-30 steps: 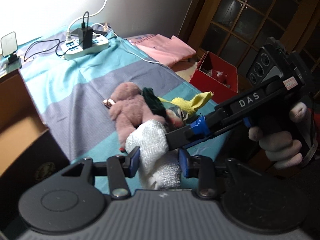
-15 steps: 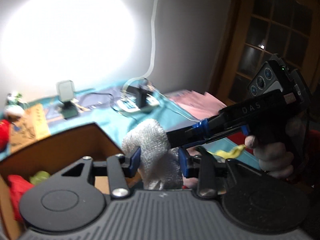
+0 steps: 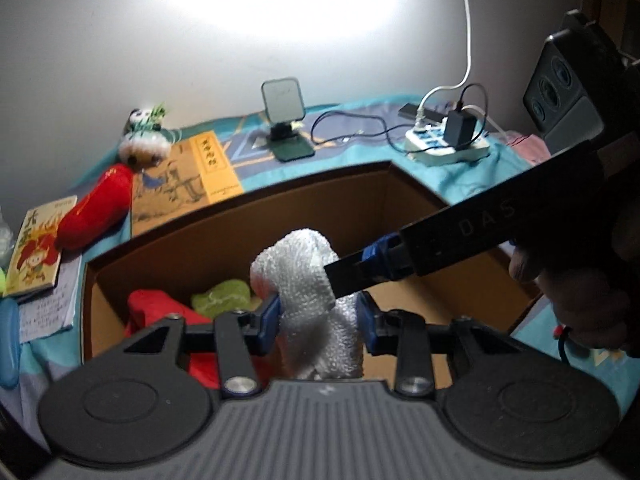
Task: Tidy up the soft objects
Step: 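Carry the white towel into the box and release it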
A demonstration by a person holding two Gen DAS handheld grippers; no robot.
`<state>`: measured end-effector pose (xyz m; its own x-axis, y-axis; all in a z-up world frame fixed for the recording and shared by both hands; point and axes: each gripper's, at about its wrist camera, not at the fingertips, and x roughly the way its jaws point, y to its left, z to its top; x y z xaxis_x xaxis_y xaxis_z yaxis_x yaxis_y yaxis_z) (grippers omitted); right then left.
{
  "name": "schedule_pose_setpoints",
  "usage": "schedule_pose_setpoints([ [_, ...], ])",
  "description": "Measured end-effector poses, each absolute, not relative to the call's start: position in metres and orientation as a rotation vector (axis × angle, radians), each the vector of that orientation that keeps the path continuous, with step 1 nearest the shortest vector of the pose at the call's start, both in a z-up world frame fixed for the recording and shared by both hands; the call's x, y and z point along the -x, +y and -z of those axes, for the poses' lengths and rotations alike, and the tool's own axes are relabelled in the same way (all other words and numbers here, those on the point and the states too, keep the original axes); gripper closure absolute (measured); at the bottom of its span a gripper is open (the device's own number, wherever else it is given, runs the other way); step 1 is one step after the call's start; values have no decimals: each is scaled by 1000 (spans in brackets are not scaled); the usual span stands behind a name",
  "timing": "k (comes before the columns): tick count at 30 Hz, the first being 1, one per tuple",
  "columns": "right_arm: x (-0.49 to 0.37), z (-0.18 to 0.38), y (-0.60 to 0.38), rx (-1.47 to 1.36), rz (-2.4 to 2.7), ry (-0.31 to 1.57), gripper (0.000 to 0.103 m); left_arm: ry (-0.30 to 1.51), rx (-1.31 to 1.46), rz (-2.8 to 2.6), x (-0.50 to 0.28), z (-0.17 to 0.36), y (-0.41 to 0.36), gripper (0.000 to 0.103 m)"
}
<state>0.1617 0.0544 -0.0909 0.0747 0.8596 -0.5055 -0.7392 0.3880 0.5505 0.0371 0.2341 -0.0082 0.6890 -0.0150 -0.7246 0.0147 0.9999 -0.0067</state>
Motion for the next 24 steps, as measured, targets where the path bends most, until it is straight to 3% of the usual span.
schedule_pose_setpoints([
  [7,-165,120,100,-20,-1148,1004,91,945,35,-4,-42,42,247,68],
  [12,-161,129,114,64,-1103,1078,88,1002,68,-33,-42,48,250,60],
  [24,-149,108,93,-45,-1079,1060,88,979,84,-173,-24,15,245,51],
])
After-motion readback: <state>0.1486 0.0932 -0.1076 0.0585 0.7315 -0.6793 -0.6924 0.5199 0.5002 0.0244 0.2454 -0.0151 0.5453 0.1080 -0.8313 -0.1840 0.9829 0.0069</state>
